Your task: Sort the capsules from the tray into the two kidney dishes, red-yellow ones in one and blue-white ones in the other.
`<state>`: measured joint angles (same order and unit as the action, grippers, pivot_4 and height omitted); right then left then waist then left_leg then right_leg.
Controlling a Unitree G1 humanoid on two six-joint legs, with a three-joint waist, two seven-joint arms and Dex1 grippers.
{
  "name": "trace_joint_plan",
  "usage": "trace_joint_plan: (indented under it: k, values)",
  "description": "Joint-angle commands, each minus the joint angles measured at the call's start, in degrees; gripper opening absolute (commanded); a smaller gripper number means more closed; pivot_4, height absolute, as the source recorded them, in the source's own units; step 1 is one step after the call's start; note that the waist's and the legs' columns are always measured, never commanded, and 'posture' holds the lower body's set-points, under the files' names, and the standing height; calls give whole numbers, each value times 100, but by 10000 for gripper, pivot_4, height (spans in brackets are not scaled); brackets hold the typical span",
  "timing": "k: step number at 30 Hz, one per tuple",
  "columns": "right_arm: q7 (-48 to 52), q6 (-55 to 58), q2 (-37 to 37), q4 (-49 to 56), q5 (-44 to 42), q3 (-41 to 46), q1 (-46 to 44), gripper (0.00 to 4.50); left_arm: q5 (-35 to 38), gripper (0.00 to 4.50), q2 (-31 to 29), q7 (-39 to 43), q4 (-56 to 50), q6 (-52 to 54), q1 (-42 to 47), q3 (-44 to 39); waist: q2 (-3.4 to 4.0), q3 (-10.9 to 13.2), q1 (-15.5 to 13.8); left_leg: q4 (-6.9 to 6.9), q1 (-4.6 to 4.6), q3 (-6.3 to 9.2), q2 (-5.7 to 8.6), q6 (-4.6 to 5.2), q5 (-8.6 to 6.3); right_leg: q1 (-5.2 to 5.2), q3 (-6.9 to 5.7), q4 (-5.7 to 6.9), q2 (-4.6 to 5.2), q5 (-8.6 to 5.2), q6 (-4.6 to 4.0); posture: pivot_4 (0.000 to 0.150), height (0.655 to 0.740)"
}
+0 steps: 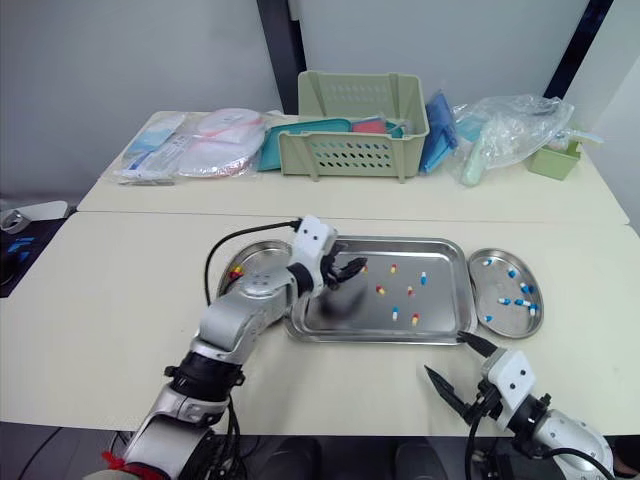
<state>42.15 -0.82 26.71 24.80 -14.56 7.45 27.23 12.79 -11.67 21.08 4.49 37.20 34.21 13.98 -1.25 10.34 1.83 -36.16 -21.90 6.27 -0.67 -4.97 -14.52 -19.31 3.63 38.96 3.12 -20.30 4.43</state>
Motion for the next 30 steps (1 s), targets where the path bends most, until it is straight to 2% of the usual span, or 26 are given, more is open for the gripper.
trace_joint_plan:
  k: [1,12,16,22,27,30]
  values:
    - [-45,-193,9,78,11,4,52,45000,-195,29547,102,129,266,-113,223,93,1,0,-1,0,0,0,0,0,0,0,-1,0,0,0,0,1500,7400]
    - [-143,-193,-9,144,-109,38,95,45000,-577,29547,274,442,959,-175,359,235,1,-1,-15,0,0,0,0,-1,0,0,-1,0,1,0,0,1500,7400]
    - [-191,-86,-2,242,-160,46,70,45000,-647,20832,295,546,1048,-165,335,242,3,-2,-15,0,0,0,0,-1,1,1,-1,0,0,0,0,1500,7400]
    - [-233,14,31,326,-195,61,75,45000,-740,1043,317,621,1070,-183,304,215,4,-3,-15,-1,1,0,0,-1,1,1,-1,0,1,0,0,1500,7400]
    - [-247,25,54,355,-163,53,92,45000,-697,231,288,775,823,-210,253,179,5,-3,-13,-1,1,0,0,0,0,2,-1,0,1,0,0,1500,7400]
    - [-220,-62,95,354,-89,43,99,45000,-459,231,-25,1049,-112,100,179,-29,4,-2,3,-1,0,0,0,-1,1,1,0,1,0,0,0,1500,7400]
